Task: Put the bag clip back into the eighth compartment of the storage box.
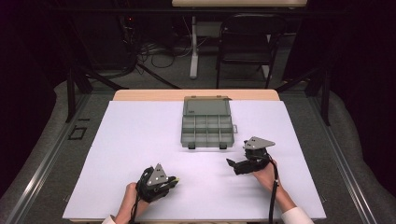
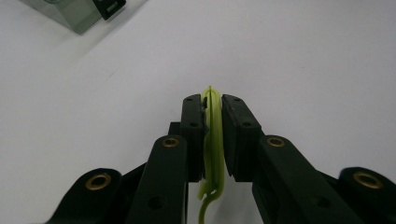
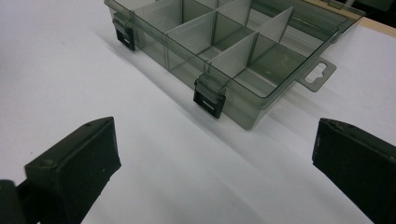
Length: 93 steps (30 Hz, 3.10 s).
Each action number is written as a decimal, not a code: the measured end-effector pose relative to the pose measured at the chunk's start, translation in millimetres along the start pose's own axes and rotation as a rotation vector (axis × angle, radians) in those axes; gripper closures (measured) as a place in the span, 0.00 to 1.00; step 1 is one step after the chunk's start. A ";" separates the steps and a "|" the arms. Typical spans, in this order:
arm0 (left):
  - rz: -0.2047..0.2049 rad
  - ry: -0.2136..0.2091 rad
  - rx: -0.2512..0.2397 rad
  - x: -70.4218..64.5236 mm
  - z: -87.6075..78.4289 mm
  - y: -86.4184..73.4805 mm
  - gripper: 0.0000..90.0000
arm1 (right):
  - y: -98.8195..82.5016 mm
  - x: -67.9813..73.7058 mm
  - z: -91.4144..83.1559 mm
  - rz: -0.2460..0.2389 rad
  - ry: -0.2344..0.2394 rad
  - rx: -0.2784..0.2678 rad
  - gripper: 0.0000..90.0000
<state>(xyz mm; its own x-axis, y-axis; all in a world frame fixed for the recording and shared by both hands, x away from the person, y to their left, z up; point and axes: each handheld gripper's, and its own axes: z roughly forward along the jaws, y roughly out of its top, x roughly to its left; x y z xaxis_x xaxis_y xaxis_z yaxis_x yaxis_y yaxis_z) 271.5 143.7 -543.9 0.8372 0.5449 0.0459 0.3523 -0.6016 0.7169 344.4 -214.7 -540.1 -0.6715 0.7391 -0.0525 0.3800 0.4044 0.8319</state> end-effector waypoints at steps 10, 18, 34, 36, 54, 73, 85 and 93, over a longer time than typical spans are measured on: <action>0.007 0.018 -0.018 4.2 2.1 9.5 0.88 | 0.7 -0.5 -0.4 -0.006 -0.005 -0.001 0.00; 0.008 0.018 -0.030 7.1 3.9 16.4 0.88 | 0.4 -0.1 0.5 -0.004 -0.002 -0.003 0.00; 0.009 0.023 -0.037 16.8 10.0 31.5 0.88 | 0.5 0.6 0.6 -0.004 0.005 -0.005 0.00; 0.008 0.022 -0.037 18.4 10.6 33.5 0.88 | 0.3 0.5 0.9 -0.004 0.006 -0.004 0.00; 0.041 0.025 -0.053 26.1 21.2 63.9 0.88 | 1.1 0.1 -0.1 -0.008 0.005 -0.009 0.00; 0.074 0.040 -0.069 36.6 31.6 98.2 0.88 | 0.5 0.6 0.9 -0.007 0.009 -0.007 0.00; 0.073 0.039 -0.072 45.1 44.6 120.9 0.88 | 0.3 0.5 1.0 -0.007 0.009 -0.006 0.00; 0.061 0.037 -0.083 45.7 52.5 134.8 0.88 | 0.2 1.5 1.9 -0.005 0.012 -0.004 0.00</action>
<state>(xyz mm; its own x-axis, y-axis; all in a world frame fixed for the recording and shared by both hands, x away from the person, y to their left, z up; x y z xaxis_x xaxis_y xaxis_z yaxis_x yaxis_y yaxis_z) 379.1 56.9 -481.7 0.8393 0.5313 0.1157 0.2644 -0.5847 0.7670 344.6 -212.5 -541.0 -0.6812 0.7304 -0.0503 0.3742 0.4064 0.8336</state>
